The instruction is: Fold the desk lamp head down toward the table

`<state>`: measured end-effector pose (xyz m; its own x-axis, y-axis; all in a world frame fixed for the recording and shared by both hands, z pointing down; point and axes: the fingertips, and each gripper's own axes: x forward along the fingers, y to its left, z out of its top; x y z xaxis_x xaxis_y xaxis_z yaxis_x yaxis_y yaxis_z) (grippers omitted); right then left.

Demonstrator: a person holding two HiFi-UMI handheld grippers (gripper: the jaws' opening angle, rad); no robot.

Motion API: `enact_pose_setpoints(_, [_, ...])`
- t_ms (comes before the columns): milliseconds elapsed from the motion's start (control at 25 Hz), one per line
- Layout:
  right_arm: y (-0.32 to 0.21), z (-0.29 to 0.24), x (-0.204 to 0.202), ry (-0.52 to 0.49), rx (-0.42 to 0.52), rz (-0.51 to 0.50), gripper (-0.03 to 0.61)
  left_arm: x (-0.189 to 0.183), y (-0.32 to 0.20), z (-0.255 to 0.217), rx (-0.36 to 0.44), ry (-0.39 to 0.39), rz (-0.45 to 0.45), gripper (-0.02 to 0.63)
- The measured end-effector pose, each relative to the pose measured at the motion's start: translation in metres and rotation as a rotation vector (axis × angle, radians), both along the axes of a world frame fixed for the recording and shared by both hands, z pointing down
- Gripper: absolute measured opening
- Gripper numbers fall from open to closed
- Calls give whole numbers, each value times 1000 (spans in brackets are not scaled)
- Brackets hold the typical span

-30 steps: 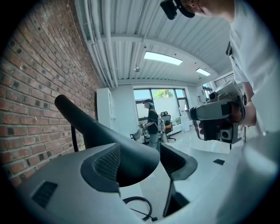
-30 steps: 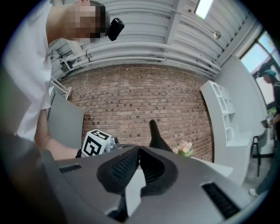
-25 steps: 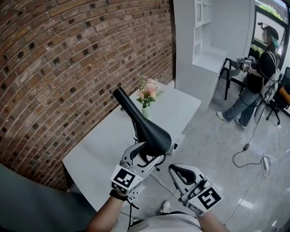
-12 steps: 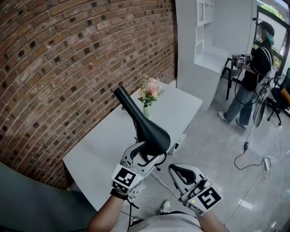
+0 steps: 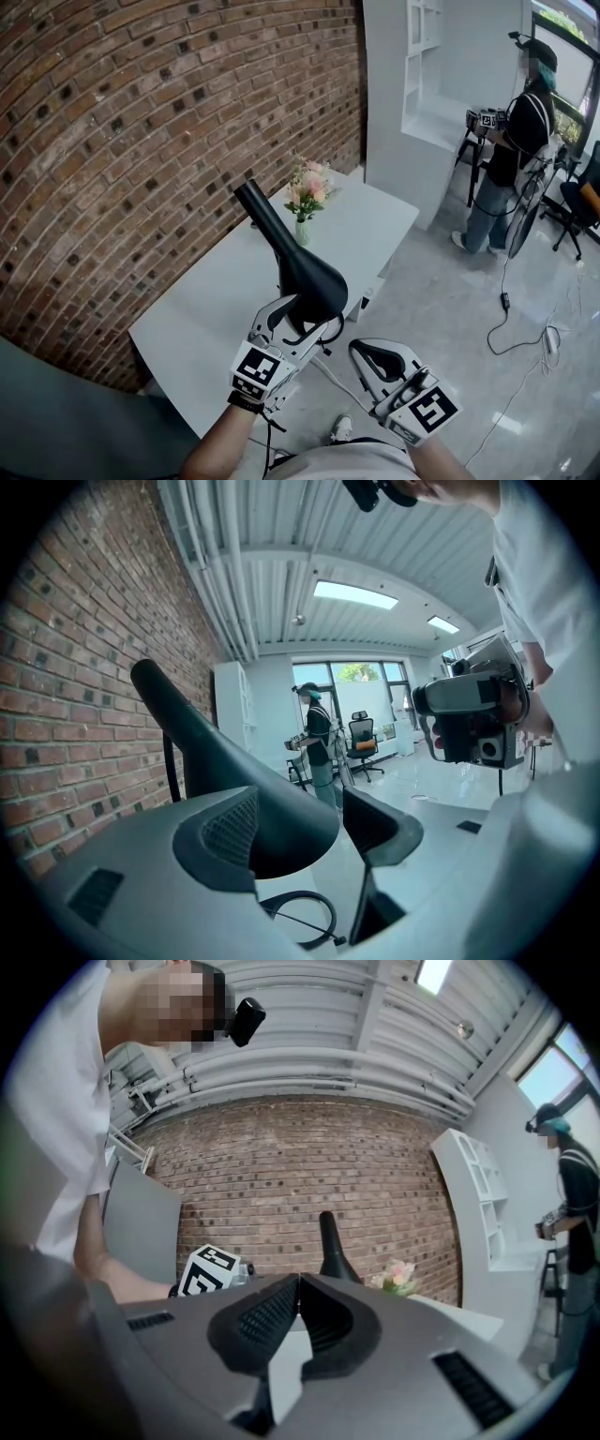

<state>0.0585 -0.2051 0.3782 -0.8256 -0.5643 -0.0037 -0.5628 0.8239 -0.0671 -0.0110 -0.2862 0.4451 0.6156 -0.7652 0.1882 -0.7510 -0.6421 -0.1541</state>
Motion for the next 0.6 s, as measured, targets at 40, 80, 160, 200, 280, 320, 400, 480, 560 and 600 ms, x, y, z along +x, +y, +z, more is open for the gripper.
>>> enact_pose_setpoints(40, [0,0,0,1,-1,-1,18,0,0,1,-2,-1,-2,268])
enact_pose_setpoints(80, [-1,1,0,2,-3,-2,18,-1,-1,3,-3,-3,-3,268])
enact_pose_setpoints(160, [-3,1,-1,1,-4,-5,18,-1,-2,3,-2,-6,-4,268])
enact_pose_setpoints(200, [-3,1,-2,1,-4,-6,18,-2,-3,3,-2,-7,-5,268])
enact_pose_setpoints(280, [-5,1,-3,-1,-5,-8,18,-3,-4,3,-2,-9,-7,268])
enact_pose_setpoints(320, [-5,1,-4,-2,-5,-9,18,-4,-5,4,-2,-10,-8,268])
enact_pose_setpoints(400, [-6,1,-5,-3,-6,-12,18,-5,-6,6,-4,-10,-9,268])
enact_pose_setpoints(480, [-8,2,-6,-3,-6,-14,18,-7,-7,8,-2,-13,-11,268])
enact_pose_setpoints(560, [-10,3,-6,-1,-9,-15,18,-8,-9,8,0,-14,-17,268])
enact_pose_setpoints(600, [-11,3,-6,-1,-10,-15,18,-9,-10,8,1,-13,-20,268])
